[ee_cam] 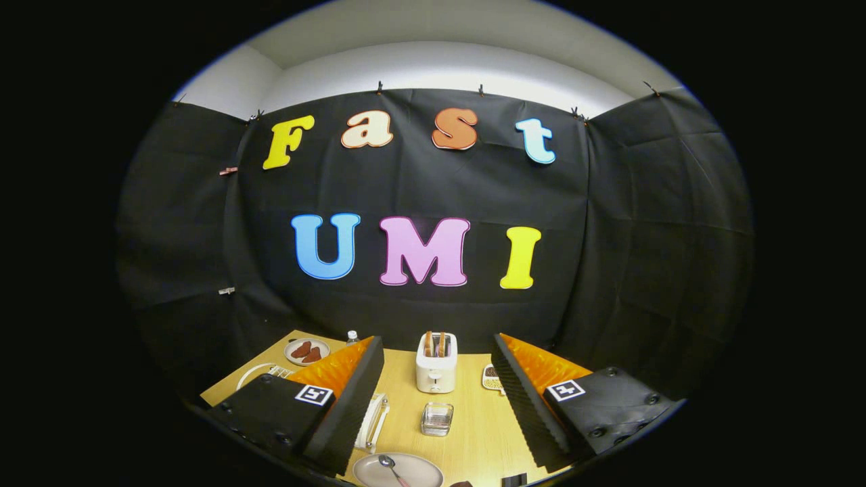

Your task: Take the plate from the dish rack, then take the spoon from the basket and place it into the plate.

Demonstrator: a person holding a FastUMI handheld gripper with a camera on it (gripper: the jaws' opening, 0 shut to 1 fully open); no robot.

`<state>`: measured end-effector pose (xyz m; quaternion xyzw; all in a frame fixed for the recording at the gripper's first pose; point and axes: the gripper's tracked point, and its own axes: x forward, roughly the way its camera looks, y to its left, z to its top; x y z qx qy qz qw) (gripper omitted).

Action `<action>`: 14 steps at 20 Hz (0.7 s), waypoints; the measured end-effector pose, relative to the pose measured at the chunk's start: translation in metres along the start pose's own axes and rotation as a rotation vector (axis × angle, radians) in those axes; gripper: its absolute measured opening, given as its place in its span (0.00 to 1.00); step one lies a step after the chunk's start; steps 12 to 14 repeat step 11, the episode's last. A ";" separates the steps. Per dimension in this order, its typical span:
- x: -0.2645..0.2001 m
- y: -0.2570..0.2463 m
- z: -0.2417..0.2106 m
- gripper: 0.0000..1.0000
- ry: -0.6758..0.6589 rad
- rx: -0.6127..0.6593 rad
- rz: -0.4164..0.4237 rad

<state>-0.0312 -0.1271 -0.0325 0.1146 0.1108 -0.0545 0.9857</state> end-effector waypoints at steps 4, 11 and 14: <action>-0.002 -0.005 0.011 0.96 -0.032 -0.034 -0.025; -0.003 -0.004 0.001 0.96 -0.018 -0.051 -0.042; -0.003 -0.004 0.001 0.96 -0.018 -0.051 -0.042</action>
